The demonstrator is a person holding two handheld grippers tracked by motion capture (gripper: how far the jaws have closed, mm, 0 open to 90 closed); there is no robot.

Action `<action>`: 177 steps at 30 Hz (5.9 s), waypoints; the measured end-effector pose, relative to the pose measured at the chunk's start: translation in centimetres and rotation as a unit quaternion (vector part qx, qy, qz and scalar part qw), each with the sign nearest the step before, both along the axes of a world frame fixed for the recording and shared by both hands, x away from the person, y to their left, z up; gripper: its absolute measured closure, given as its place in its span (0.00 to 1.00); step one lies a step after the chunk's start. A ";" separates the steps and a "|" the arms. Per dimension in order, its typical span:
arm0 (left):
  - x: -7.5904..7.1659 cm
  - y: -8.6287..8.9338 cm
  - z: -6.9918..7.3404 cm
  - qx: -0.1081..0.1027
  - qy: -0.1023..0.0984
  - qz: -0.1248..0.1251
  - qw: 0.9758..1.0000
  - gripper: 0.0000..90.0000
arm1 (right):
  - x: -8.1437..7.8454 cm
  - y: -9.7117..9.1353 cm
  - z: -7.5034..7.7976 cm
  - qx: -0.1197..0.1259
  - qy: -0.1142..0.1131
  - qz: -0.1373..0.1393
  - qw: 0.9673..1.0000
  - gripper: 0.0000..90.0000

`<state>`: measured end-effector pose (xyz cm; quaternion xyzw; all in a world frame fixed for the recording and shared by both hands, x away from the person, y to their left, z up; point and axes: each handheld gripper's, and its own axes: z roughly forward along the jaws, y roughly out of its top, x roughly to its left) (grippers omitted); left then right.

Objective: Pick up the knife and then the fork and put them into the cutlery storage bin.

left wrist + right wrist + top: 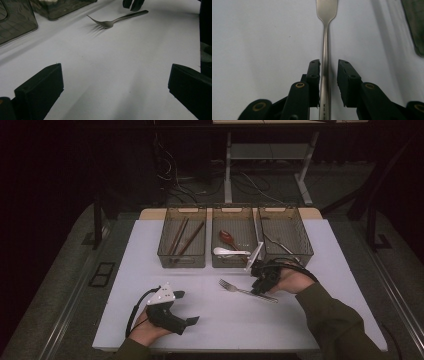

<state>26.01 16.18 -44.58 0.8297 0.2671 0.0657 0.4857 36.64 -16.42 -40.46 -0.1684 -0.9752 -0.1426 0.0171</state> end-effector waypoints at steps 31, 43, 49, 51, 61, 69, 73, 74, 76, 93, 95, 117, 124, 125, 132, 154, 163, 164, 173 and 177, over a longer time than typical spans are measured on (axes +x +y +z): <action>0.0 0.0 0.1 0.001 -0.001 -0.004 1.000 0.00 | 0.8 2.1 -0.4 -0.053 0.002 0.017 0.998 0.93; 0.0 0.0 0.0 0.002 0.000 -0.003 1.000 0.00 | 0.3 -1.6 0.9 0.058 -0.036 -0.034 0.997 0.93; 0.0 -0.1 0.0 0.001 0.000 -0.003 1.000 0.00 | -0.2 -3.7 1.2 0.110 -0.060 -0.072 0.990 0.93; -0.1 -0.1 0.0 -0.001 0.001 -0.003 1.000 0.00 | -0.4 -4.5 1.4 0.135 -0.063 -0.085 0.985 0.93; -0.1 -0.1 0.1 -0.001 0.000 -0.005 1.000 0.00 | -0.8 -7.5 2.4 0.213 -0.092 -0.141 0.962 0.93; -0.1 -0.1 0.1 -0.001 0.000 -0.005 1.000 0.00 | -0.7 -9.7 3.2 0.256 -0.119 -0.179 0.942 0.93; -0.1 -0.1 0.1 -0.002 -0.001 -0.005 1.000 0.00 | -0.6 -10.7 3.6 0.277 -0.128 -0.196 0.932 0.93; -0.1 -0.1 0.1 -0.002 -0.001 -0.005 1.000 0.00 | -0.6 -11.0 3.7 0.283 -0.133 -0.200 0.928 0.93; -0.1 -0.1 0.1 -0.002 -0.001 -0.005 1.000 0.00 | -0.6 -11.5 3.8 0.293 -0.138 -0.210 0.922 0.93; -0.1 -0.2 0.0 -0.001 0.000 -0.007 1.000 0.00 | 0.1 -15.1 5.2 0.341 -0.219 -0.290 0.867 0.93; -0.1 -0.3 0.0 -0.001 0.001 -0.007 1.000 0.00 | 0.3 -15.4 5.5 0.345 -0.227 -0.297 0.861 0.93; -0.1 -0.2 0.0 -0.002 0.001 -0.007 1.000 0.00 | 6.3 -17.3 4.8 0.270 -0.227 -0.362 0.863 0.93; -0.1 -0.2 0.0 -0.003 0.000 -0.006 1.000 0.00 | 7.6 -16.9 2.9 0.220 -0.191 -0.369 0.883 0.93; -0.1 -0.2 0.0 -0.004 0.000 -0.006 1.000 0.00 | 7.7 -16.9 2.7 0.215 -0.186 -0.371 0.884 0.93; -0.1 -0.3 0.0 -0.003 0.001 -0.007 1.000 0.00 | 8.3 -16.7 1.5 0.175 -0.164 -0.366 0.899 0.93; -0.1 -0.3 0.0 0.000 0.002 -0.009 1.000 0.00 | 8.4 -16.1 1.4 0.177 -0.138 -0.353 0.908 0.60; -0.1 -0.3 0.0 -0.002 0.001 -0.007 1.000 0.00 | 7.3 -15.6 2.3 0.223 -0.132 -0.365 0.894 0.42; -0.1 -0.3 0.0 0.000 0.002 -0.008 1.000 0.00 | 7.2 -15.6 2.3 0.226 -0.133 -0.363 0.894 0.40; -0.1 -0.3 0.0 0.000 0.002 -0.008 1.000 0.00 | 4.9 -14.9 2.9 0.253 -0.149 -0.332 0.896 0.31; 0.0 -0.3 0.0 0.000 0.002 -0.010 1.000 0.00 | 3.7 -14.7 3.0 0.271 -0.155 -0.318 0.895 0.29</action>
